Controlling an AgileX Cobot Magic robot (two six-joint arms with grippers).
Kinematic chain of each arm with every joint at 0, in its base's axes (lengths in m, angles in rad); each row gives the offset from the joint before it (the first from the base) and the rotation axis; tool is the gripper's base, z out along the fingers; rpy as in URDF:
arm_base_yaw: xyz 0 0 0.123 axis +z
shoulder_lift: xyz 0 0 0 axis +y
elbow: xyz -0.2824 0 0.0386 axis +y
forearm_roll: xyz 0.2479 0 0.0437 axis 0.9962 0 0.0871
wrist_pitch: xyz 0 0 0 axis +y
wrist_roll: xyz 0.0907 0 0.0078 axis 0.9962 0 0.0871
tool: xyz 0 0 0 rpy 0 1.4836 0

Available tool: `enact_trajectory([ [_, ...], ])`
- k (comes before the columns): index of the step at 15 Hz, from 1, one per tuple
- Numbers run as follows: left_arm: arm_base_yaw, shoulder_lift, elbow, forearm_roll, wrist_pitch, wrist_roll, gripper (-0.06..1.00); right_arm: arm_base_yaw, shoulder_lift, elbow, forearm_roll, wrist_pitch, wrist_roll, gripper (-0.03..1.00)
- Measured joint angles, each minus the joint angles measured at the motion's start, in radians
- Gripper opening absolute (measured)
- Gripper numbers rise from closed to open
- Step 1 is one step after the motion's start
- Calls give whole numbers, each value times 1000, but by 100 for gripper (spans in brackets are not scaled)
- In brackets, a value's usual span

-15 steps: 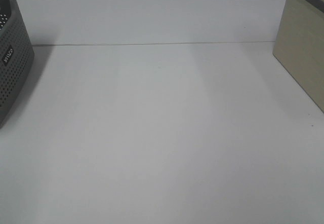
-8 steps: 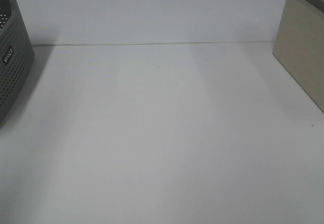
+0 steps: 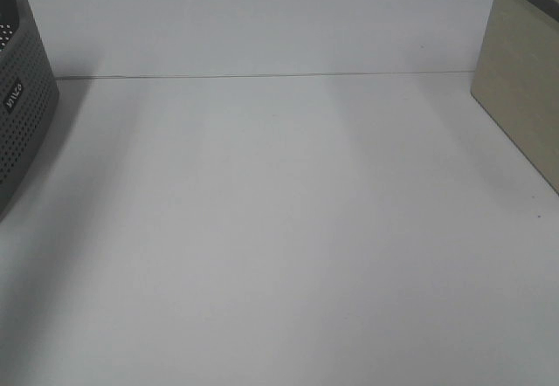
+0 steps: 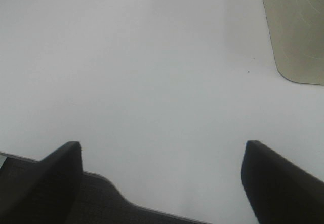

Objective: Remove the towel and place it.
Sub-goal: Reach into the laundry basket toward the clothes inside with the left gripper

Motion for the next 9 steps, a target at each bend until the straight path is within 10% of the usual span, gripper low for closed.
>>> enact_trajectory([
  [9,0,346,-89,345,-56,79,98,0,0,0,0,0,0,83],
])
